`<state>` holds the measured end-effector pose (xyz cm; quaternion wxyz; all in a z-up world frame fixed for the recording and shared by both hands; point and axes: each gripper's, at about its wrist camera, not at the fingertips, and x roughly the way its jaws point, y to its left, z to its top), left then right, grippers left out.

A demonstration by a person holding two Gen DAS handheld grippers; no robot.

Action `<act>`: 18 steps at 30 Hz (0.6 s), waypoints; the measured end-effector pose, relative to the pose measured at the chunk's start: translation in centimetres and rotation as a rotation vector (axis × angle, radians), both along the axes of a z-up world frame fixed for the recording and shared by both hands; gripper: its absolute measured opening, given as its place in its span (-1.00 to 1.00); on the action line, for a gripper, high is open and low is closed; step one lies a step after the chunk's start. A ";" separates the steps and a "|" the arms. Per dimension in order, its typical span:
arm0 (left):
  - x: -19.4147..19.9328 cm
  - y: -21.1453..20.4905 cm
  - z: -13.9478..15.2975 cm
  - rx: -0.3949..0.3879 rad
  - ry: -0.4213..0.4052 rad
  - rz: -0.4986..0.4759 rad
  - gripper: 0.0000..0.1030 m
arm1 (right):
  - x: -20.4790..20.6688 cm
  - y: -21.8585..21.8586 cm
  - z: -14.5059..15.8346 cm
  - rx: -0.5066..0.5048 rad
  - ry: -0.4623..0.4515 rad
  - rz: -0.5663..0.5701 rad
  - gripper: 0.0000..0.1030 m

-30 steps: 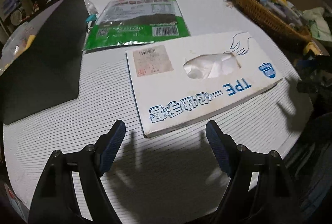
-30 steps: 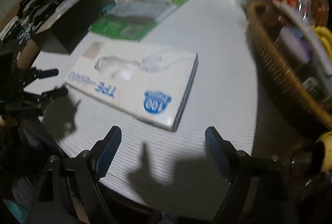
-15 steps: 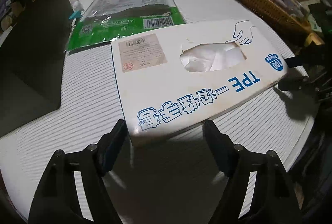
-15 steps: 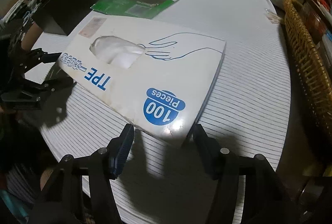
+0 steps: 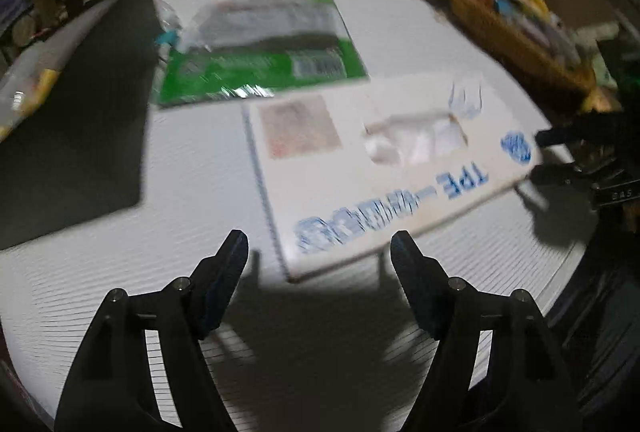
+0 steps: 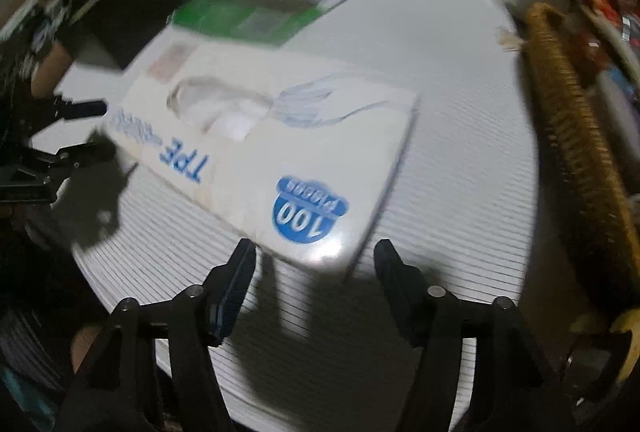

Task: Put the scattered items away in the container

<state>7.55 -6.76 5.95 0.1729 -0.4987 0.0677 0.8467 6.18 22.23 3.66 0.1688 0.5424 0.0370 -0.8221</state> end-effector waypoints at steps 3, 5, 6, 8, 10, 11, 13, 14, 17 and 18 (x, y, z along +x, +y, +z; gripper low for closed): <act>-0.7 -0.7 2.3 -0.007 0.053 0.012 0.41 | 0.0 1.6 2.3 -0.038 0.042 -0.025 0.35; -1.8 -0.6 3.5 -0.001 0.075 0.017 0.41 | -0.7 2.6 3.6 -0.042 0.067 -0.038 0.35; -2.3 -0.4 4.0 0.011 0.085 0.019 0.41 | -1.5 3.2 4.5 -0.046 0.083 -0.043 0.35; -3.6 0.0 4.8 0.046 0.102 0.022 0.46 | -3.4 3.8 5.8 -0.022 0.097 -0.040 0.35; -5.2 0.7 5.2 0.069 0.109 0.029 0.48 | -6.1 3.9 7.2 0.051 0.120 -0.014 0.35; -6.0 1.2 5.1 0.077 0.107 0.031 0.48 | -7.5 3.9 7.8 0.079 0.125 0.000 0.34; -7.6 2.3 4.9 0.093 0.099 0.020 0.48 | -11.4 3.8 8.9 0.147 0.124 0.043 0.34; -8.1 2.8 4.8 0.099 0.098 0.012 0.48 | -12.9 3.7 9.1 0.182 0.119 0.069 0.34; -10.0 4.2 4.3 0.113 0.100 -0.009 0.48 | -18.5 2.7 8.8 0.337 0.071 0.171 0.31; -10.5 4.4 4.1 0.121 0.100 -0.011 0.48 | -19.8 2.4 8.4 0.382 0.048 0.199 0.30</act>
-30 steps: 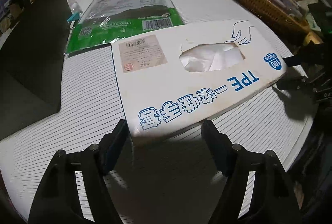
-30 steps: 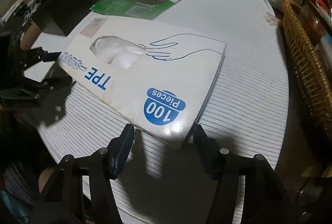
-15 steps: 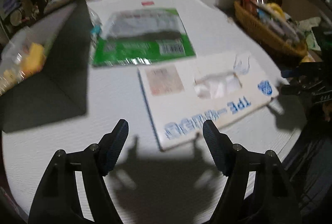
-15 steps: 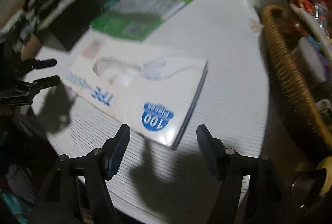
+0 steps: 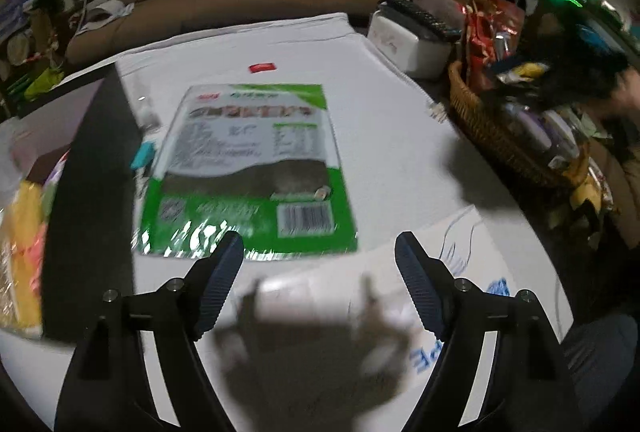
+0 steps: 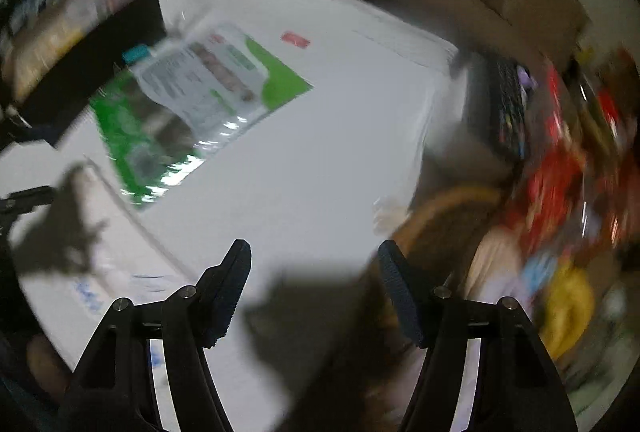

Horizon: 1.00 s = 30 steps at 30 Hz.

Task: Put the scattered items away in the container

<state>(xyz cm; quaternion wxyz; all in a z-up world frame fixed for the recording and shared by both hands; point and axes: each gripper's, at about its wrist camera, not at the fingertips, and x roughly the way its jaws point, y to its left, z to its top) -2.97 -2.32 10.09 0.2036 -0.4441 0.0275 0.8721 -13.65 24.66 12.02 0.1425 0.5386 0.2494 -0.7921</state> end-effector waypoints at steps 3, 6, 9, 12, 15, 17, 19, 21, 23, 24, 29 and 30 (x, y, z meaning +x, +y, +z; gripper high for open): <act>-1.5 0.5 -0.8 0.017 -0.009 -0.005 0.48 | -3.9 -0.9 -2.8 0.162 -0.096 0.049 0.29; -2.5 0.6 -1.6 0.024 -0.025 -0.006 0.48 | -6.5 -1.1 -6.1 0.262 -0.161 0.048 0.20; -3.6 0.4 -1.9 0.030 -0.044 -0.002 0.48 | -8.6 -1.0 -8.9 0.300 -0.241 0.013 0.16; -4.0 0.5 -1.6 0.034 -0.041 -0.007 0.48 | -9.7 -0.7 -10.3 0.299 -0.309 -0.032 0.16; -3.6 0.7 -1.2 0.033 -0.027 -0.030 0.48 | -10.5 0.0 -11.1 0.338 -0.361 -0.073 0.16; -3.4 0.9 -1.1 0.037 -0.026 -0.039 0.48 | -10.8 0.6 -11.4 0.351 -0.404 -0.096 0.16; -3.4 1.0 -1.1 0.045 -0.033 -0.043 0.48 | -11.0 1.0 -11.7 0.370 -0.418 -0.102 0.16; -3.5 0.9 -1.1 0.049 -0.035 -0.039 0.48 | -11.1 1.2 -12.2 0.377 -0.434 -0.101 0.16; -3.7 0.8 -1.2 0.055 -0.040 -0.032 0.48 | -10.9 1.1 -13.0 0.404 -0.444 -0.076 0.16; -3.8 0.6 -1.3 0.056 -0.044 -0.027 0.48 | -10.9 1.0 -13.2 0.410 -0.445 -0.066 0.16; -4.2 0.2 -1.6 0.053 -0.060 -0.002 0.48 | -10.7 1.0 -13.7 0.385 -0.491 -0.045 -0.23; -4.3 0.1 -1.7 0.056 -0.064 0.003 0.48 | -10.5 1.1 -13.9 0.396 -0.507 -0.041 -0.81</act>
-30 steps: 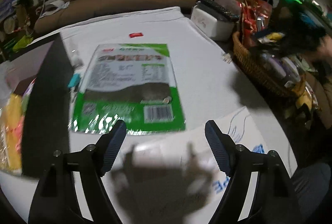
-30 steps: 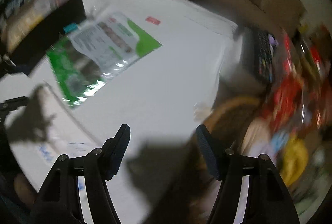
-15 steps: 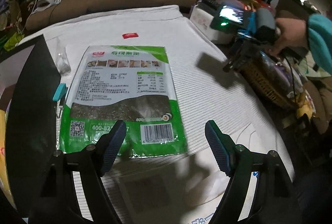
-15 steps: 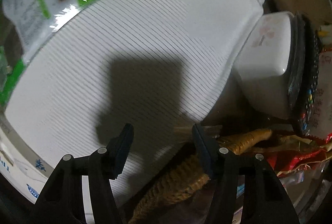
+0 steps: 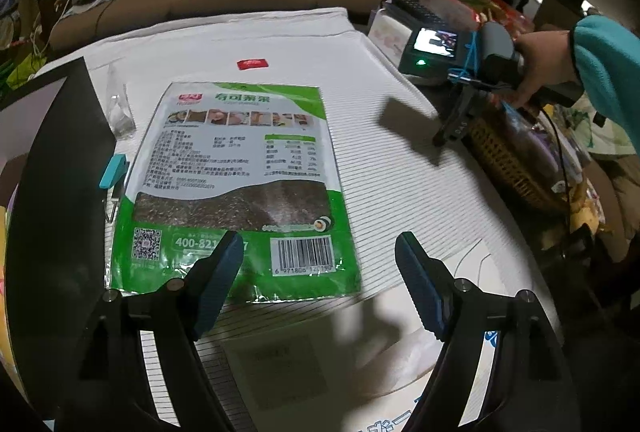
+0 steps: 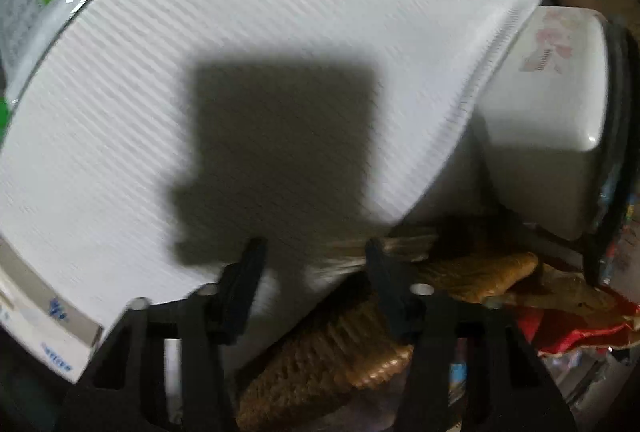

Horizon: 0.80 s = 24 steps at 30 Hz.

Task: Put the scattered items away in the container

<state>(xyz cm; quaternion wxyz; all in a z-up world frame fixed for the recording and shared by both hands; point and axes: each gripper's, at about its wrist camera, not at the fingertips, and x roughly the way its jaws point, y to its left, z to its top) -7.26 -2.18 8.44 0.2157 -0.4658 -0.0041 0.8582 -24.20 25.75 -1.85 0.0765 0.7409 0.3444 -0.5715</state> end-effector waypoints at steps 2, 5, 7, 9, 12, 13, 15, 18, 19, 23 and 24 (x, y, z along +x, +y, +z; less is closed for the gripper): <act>0.0 0.0 0.1 0.006 0.000 0.002 0.48 | 0.3 0.3 -0.7 0.067 -0.028 0.024 -0.90; 0.0 0.0 0.5 0.011 0.009 0.000 0.48 | 0.3 0.3 0.1 0.040 -0.011 0.024 -0.89; 0.1 0.0 0.6 0.016 0.015 -0.001 0.48 | 0.0 -0.2 1.8 -0.013 0.046 0.022 -0.89; 0.1 -0.1 0.5 0.020 0.012 0.001 0.48 | -0.3 -0.8 4.0 -0.089 0.113 0.002 -0.89; 0.1 -0.1 0.3 0.018 0.003 0.006 0.48 | -0.6 -1.0 5.5 -0.107 0.146 0.007 -0.85; 0.2 0.0 0.3 0.017 0.002 0.002 0.48 | -0.4 -1.1 5.1 -0.044 0.148 0.049 -0.75; 0.3 0.0 0.5 0.016 0.009 -0.007 0.48 | 0.0 -1.1 3.7 0.047 0.086 0.101 -0.51; 0.5 0.1 1.1 0.021 0.025 -0.020 0.48 | 1.8 -1.8 1.8 0.130 -0.018 0.276 -0.21; 0.5 0.0 1.3 0.025 0.031 -0.024 0.48 | 2.8 -2.1 1.1 0.171 -0.060 0.385 0.02; 0.4 -0.2 1.7 0.034 0.041 -0.030 0.48 | 5.3 -2.2 -0.6 0.257 -0.184 0.650 0.24; 0.2 -0.2 1.7 0.033 0.041 -0.028 0.48 | 5.2 -2.1 -0.8 0.250 -0.200 0.655 0.24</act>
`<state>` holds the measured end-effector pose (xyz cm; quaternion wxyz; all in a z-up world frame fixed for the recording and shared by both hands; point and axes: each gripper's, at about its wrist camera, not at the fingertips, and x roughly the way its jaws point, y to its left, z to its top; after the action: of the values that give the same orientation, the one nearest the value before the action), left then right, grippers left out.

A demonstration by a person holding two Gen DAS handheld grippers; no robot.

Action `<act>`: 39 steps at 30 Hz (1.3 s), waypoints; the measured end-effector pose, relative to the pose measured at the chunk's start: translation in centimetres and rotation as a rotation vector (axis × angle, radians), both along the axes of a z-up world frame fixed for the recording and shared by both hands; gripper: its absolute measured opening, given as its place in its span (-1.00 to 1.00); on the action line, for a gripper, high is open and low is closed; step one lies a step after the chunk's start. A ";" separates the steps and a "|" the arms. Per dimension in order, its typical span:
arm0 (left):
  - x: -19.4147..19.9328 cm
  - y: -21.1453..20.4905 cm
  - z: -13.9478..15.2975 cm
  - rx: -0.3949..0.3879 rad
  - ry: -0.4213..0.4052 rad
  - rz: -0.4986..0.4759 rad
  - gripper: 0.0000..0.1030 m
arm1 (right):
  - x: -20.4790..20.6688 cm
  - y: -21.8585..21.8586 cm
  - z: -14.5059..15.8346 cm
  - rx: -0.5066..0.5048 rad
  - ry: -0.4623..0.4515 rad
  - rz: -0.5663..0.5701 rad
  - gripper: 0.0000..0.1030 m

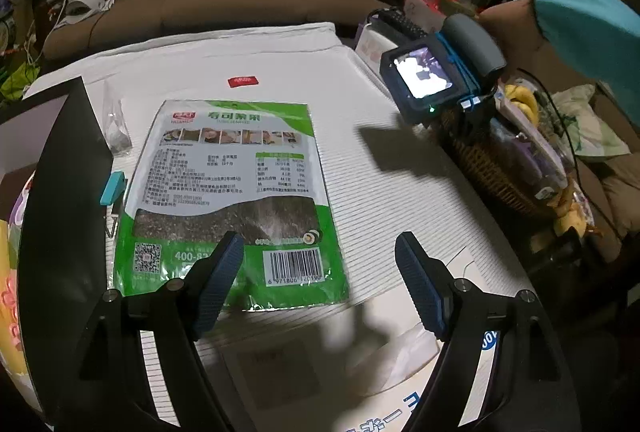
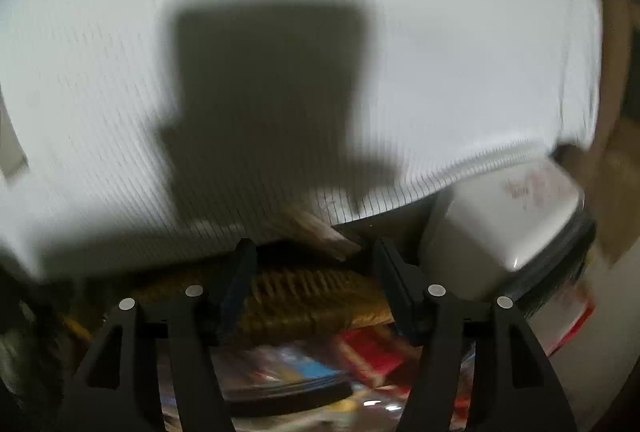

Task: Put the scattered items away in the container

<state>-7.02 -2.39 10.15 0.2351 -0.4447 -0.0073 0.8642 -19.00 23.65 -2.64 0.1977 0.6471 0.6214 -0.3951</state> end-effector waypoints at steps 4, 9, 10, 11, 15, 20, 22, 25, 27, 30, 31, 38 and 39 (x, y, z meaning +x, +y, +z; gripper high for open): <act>-0.6 -0.3 -0.2 0.006 -0.007 0.016 0.48 | -0.4 0.3 -0.9 -0.021 -0.063 0.031 0.24; -1.2 -0.5 -0.7 0.013 -0.028 0.034 0.48 | 1.1 0.7 -2.0 0.000 -0.168 0.096 0.24; -1.2 -0.5 -0.8 0.007 -0.028 0.036 0.48 | 1.1 0.7 -2.4 -0.002 -0.170 0.099 0.23; -1.3 -0.4 -1.0 0.003 -0.030 0.038 0.48 | 1.1 0.7 -2.7 -0.001 -0.168 0.099 0.23; -1.4 -0.2 -1.5 -0.010 -0.041 0.033 0.48 | 0.5 0.6 -4.0 0.037 -0.205 0.094 0.18; -1.3 -0.2 -1.8 -0.018 -0.048 0.030 0.48 | 0.4 0.2 -4.2 0.023 -0.242 0.098 0.06; -1.4 -0.4 -1.7 -0.003 -0.052 0.031 0.48 | 0.1 0.0 -3.7 0.007 -0.226 0.108 -0.43; -1.5 -0.6 -1.5 0.025 -0.058 0.032 0.48 | -1.2 -1.0 -2.4 -0.038 -0.147 0.109 -0.54; -1.6 -0.6 -1.5 0.031 -0.063 0.039 0.48 | -1.7 -1.9 -1.8 -0.076 -0.105 0.104 -0.58; -1.6 -0.6 -1.3 0.035 -0.062 0.044 0.48 | -2.0 -3.8 -0.7 -0.174 -0.070 0.078 -0.62; -1.6 -0.6 -1.2 0.038 -0.060 0.043 0.48 | -2.3 -4.9 0.3 -0.246 -0.053 0.050 -0.63; -1.6 0.4 -1.7 0.002 -0.040 0.033 0.49 | -3.0 -9.9 7.6 -0.678 -0.015 -0.114 -0.64; -1.8 0.5 -1.9 0.000 -0.039 0.036 0.49 | -2.7 -10.4 8.5 -0.723 -0.010 -0.124 -0.64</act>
<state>-8.79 -1.91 8.22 0.2193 -0.4615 -0.0198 0.8594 -21.74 13.28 5.85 0.3923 0.5736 0.4004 -0.5973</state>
